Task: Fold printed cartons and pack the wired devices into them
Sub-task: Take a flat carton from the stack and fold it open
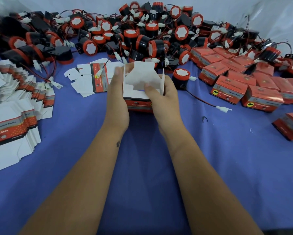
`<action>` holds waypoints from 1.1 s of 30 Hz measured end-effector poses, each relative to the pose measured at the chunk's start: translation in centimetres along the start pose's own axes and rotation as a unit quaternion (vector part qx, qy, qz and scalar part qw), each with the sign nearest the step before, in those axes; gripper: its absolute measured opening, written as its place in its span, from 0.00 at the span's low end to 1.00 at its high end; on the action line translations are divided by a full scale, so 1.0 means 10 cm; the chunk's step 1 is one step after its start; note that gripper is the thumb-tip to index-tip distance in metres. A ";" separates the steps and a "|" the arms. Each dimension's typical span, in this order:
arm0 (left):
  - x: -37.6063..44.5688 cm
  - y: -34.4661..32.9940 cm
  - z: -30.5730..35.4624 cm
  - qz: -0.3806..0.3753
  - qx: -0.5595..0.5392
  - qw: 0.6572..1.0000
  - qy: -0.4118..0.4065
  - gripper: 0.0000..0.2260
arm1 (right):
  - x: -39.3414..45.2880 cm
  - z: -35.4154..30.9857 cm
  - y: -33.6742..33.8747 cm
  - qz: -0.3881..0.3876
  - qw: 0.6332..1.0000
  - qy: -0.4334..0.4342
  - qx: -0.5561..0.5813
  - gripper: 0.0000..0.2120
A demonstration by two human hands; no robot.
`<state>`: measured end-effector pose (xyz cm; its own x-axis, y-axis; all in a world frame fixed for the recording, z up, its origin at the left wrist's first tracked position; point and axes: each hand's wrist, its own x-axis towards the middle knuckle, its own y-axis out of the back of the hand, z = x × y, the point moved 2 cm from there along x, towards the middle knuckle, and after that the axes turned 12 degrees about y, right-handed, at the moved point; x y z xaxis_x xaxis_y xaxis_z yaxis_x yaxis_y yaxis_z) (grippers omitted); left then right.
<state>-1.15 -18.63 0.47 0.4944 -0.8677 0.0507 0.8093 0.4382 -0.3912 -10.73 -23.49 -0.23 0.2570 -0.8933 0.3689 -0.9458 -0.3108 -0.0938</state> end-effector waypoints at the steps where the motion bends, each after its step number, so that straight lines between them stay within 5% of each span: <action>1: 0.02 0.01 -0.03 -0.007 -0.007 1.000 0.005 0.21 | 0.00 0.01 0.00 0.002 1.000 -0.001 -0.001 0.07; 7: 0.02 0.02 -0.05 0.029 0.082 0.996 0.014 0.18 | 0.01 0.05 -0.01 -0.014 1.000 0.001 0.025 0.08; 13: 0.15 0.06 -0.12 0.051 0.038 0.998 0.016 0.20 | 0.06 0.04 0.06 -0.028 0.969 -0.042 0.243 0.22; 17: 0.20 0.10 -0.11 0.006 0.002 1.000 0.026 0.18 | 0.08 0.05 0.09 -0.067 0.986 -0.001 0.151 0.12; 21: 0.22 0.12 -0.08 -0.015 -0.036 0.999 0.032 0.18 | 0.05 0.05 0.07 -0.061 0.987 0.018 0.147 0.17; 27: 0.17 0.08 -0.11 -0.027 0.012 1.000 -0.003 0.16 | 0.06 0.01 0.10 -0.026 0.992 0.013 0.124 0.11; 33: 0.19 0.11 -0.10 -0.016 0.084 0.996 0.004 0.11 | 0.06 -0.01 0.16 -0.023 0.996 0.079 -0.037 0.15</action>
<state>0.35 -19.98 -0.81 0.4654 -0.8835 0.0530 0.8668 0.4428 -0.2295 -12.16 -24.48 -0.13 0.2721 -0.8140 0.5132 -0.9472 -0.3205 -0.0061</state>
